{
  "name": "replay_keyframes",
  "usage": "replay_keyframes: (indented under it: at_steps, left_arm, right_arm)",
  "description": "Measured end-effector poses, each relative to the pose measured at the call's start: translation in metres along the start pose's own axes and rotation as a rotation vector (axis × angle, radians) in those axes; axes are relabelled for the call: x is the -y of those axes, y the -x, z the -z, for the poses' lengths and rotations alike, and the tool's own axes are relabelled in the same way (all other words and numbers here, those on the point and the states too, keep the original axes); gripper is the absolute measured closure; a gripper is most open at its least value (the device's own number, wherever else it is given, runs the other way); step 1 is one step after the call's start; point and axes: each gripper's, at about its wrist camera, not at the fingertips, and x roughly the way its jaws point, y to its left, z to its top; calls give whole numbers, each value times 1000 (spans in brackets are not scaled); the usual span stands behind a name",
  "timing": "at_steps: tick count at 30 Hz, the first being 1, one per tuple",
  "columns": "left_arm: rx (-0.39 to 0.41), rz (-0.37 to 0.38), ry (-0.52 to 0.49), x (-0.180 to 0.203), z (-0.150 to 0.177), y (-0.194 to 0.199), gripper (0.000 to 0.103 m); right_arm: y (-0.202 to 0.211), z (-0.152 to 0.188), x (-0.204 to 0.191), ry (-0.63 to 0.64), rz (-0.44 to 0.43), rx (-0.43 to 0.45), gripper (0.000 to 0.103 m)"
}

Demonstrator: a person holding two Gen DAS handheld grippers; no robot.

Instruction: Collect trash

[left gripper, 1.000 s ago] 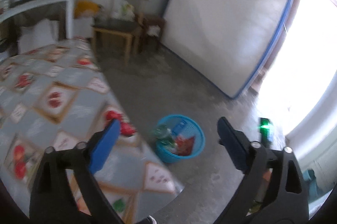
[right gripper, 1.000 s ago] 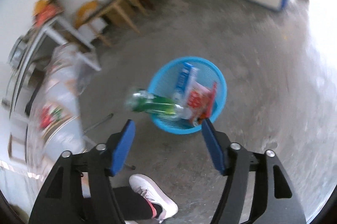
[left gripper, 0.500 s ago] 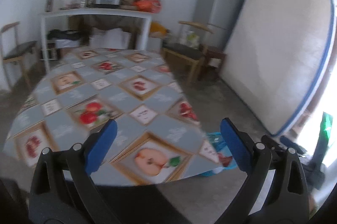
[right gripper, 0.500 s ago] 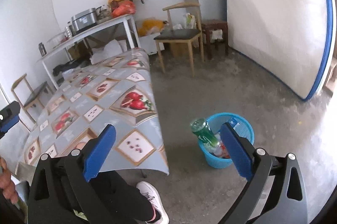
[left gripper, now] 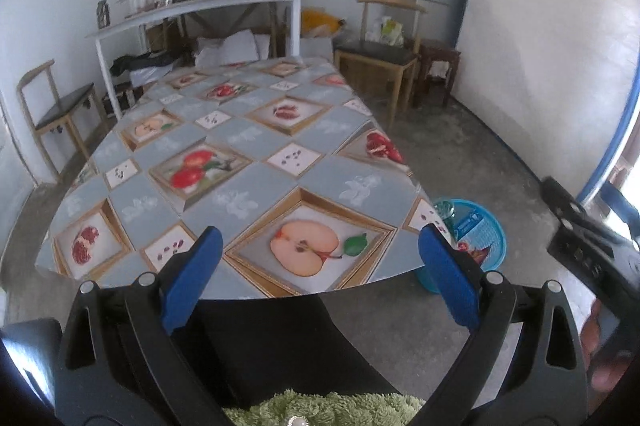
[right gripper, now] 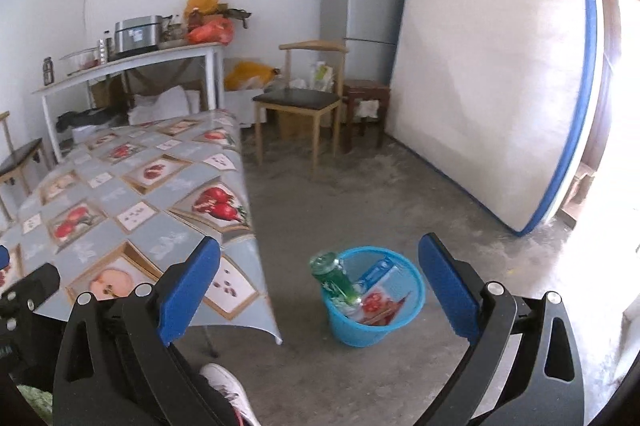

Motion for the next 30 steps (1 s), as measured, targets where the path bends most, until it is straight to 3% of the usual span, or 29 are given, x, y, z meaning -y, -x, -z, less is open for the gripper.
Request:
replay_keyframes:
  at_steps: [6, 10, 16, 30]
  left_arm:
    - [-23, -11, 72, 1, 2, -8, 8]
    - [-81, -15, 47, 8, 14, -13, 8]
    - [-98, -40, -14, 18, 22, -14, 8]
    - [-180, -50, -26, 18, 25, -28, 9]
  right_arm:
    - [-7, 9, 4, 16, -11, -95, 6]
    - [-9, 19, 5, 26, -13, -143, 6]
    - [-15, 37, 6, 53, -11, -234, 6]
    - [-21, 50, 8, 58, 10, -289, 6]
